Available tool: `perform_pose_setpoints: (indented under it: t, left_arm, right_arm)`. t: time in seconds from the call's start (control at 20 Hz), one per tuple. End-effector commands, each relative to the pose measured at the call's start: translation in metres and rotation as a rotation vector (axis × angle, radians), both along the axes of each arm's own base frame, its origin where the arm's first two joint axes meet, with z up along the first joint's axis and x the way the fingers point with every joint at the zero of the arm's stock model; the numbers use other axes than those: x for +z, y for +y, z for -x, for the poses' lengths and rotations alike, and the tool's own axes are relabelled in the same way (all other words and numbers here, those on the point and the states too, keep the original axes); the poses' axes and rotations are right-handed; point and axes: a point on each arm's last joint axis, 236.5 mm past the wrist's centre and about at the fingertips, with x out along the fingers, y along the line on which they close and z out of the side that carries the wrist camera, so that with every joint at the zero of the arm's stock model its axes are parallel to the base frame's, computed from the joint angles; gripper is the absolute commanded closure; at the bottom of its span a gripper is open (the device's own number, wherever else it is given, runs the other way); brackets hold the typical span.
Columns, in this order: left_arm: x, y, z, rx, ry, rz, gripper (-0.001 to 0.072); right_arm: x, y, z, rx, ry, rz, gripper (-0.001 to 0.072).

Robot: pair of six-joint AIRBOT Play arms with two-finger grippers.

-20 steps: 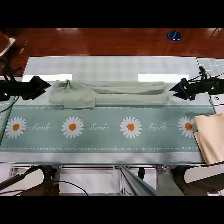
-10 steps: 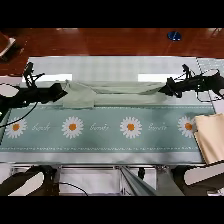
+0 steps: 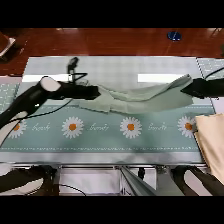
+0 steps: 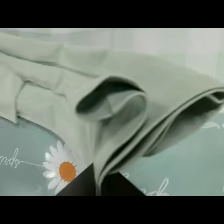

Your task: Fold the shirts.

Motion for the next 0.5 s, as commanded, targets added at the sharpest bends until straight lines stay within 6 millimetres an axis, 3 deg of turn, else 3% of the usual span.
perform_pose_setpoints:
  t: [0.0, 0.1, 0.25, 0.35, 0.45]
  left_arm:
    - [-0.02, -0.106, 0.015, -0.202, 0.017, 0.002, 0.0691]
    - [-0.035, -0.162, 0.032, -0.305, 0.046, 0.008, 0.0692]
    - [-0.055, -0.23, 0.06, -0.359, 0.121, 0.034, 0.0692]
    - [-0.066, -0.265, 0.093, -0.438, 0.177, 0.033, 0.0691]
    - [-0.072, -0.286, 0.129, -0.548, 0.21, 0.019, 0.0691]
  right_arm:
    - [0.04, 0.012, 0.05, -0.052, -0.118, 0.028, 0.069]
    - [0.055, 0.018, 0.064, -0.059, -0.156, 0.019, 0.069]
    - [0.068, 0.032, 0.073, -0.037, -0.186, -0.023, 0.069]
    - [0.072, 0.041, 0.072, -0.012, -0.201, -0.046, 0.069]
    - [0.07, 0.046, 0.071, 0.009, -0.198, -0.047, 0.069]
